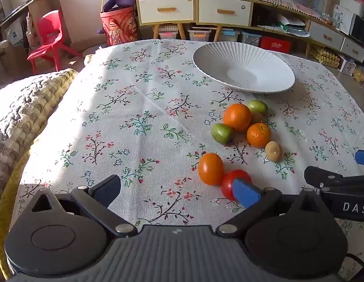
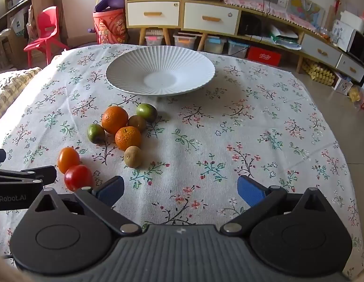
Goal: Organize fruits
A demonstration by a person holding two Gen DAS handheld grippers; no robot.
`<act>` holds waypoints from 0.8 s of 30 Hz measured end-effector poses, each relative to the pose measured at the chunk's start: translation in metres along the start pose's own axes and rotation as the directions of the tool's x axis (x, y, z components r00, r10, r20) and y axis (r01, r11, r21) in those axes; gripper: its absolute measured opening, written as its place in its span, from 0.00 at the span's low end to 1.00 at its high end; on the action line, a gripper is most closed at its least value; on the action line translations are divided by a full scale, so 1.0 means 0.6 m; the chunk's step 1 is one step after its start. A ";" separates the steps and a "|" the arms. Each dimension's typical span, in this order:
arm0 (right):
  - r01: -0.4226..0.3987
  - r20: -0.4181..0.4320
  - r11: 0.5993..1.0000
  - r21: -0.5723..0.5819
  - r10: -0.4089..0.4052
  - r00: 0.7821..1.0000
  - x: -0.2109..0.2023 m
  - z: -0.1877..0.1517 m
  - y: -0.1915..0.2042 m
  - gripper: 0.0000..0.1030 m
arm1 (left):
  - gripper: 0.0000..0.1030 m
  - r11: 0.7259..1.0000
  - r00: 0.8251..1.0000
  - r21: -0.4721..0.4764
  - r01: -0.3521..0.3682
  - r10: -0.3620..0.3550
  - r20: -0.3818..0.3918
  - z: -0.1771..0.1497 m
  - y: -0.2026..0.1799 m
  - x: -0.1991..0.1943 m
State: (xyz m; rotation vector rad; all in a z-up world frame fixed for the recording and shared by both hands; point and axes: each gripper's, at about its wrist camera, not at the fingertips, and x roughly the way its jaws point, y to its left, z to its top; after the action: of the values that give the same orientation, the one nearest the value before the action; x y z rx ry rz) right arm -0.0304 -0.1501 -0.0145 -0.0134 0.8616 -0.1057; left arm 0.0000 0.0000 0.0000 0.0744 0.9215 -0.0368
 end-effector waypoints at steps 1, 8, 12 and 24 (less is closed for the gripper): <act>0.001 0.000 1.000 0.000 -0.001 1.000 0.000 0.000 0.000 1.00 | 0.89 1.000 1.000 0.002 -0.003 0.003 0.004 0.000 0.000 0.000; 0.004 -0.010 1.000 0.002 -0.004 1.000 0.004 0.001 0.001 1.00 | 0.89 1.000 1.000 0.005 -0.005 0.005 -0.003 0.001 0.005 -0.001; 0.005 -0.012 1.000 0.004 -0.005 1.000 0.004 0.002 0.001 1.00 | 0.90 1.000 1.000 0.011 -0.013 0.014 -0.005 0.002 0.006 -0.003; 0.003 -0.013 1.000 0.006 -0.003 1.000 0.001 0.001 0.000 1.00 | 0.90 0.999 1.000 0.028 -0.023 0.023 -0.003 -0.002 -0.002 0.003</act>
State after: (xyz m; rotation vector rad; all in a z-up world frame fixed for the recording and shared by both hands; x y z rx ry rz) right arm -0.0293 -0.1502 -0.0143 -0.0080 0.8746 -0.1112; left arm -0.0001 -0.0013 -0.0023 0.1114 0.9230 -0.0286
